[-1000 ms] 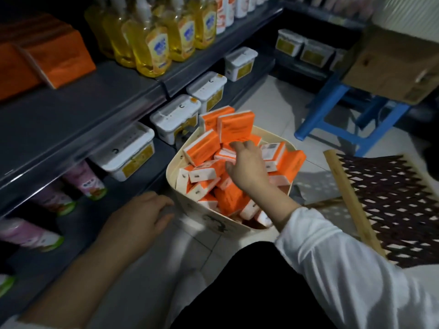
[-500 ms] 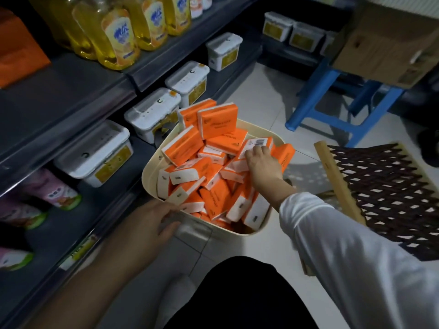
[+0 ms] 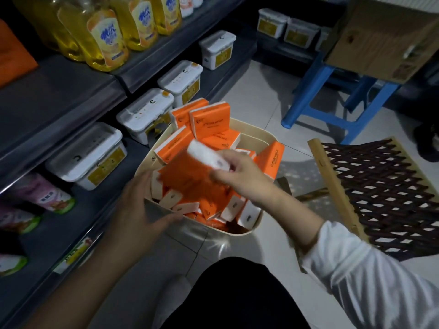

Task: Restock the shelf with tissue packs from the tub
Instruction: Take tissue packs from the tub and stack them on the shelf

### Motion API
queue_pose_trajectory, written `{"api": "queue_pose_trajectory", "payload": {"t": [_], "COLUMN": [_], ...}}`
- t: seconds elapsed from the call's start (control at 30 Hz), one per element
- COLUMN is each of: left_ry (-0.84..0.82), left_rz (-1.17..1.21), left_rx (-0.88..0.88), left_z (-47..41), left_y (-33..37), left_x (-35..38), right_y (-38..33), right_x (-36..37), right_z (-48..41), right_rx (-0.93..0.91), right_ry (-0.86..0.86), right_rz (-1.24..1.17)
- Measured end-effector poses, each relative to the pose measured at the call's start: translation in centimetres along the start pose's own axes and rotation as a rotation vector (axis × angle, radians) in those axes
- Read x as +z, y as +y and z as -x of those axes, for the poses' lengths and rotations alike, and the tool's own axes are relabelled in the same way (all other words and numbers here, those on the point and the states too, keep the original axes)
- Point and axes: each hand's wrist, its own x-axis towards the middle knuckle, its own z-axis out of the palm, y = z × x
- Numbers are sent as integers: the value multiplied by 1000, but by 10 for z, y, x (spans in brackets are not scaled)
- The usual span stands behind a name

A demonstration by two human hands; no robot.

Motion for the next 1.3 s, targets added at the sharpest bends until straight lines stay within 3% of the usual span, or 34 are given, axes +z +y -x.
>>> {"api": "queue_pose_trajectory", "payload": {"t": [0.07,0.13,0.2,0.3,0.37,0.53,0.73,0.83,0.97,1.13,1.2,1.3], "left_ry": [23,-18,-53,-15,2,-14,-2,50,136,302,313,365], "left_rz": [145,276,291,227,205,152,107,116,176,481,645,689], "left_rx": [-100,-178,-196,-208,-215,-218,-233,-252,-365,-419,-421,-398], "left_z": [-2,-2,-1,0,1,4,10,12,12,26,36,52], "left_y": [11,14,11,2,0,-4,-7,-10,-24,-30,-25,-26], "left_x": [-2,-4,-4,-2,-3,-5,-13,-21,-42,-77,-91,-111], "right_y": [-8,-12,-2,32,49,82,72,48,-2,-55,-69,-81], "right_x": [10,14,9,-13,-30,-47,-43,-27,11,70,97,134], "right_z": [12,17,10,-10,-16,-24,-11,-7,-7,-8,-8,-9], "right_rx": [118,206,235,243,373,804,634,491,462,469,447,407], "right_ry": [-252,-330,-150,479,734,723,782,577,95,-290,-382,-439], "right_rz": [-256,-325,-269,272,500,331,146,-217,-640,-685,-683,-683]}}
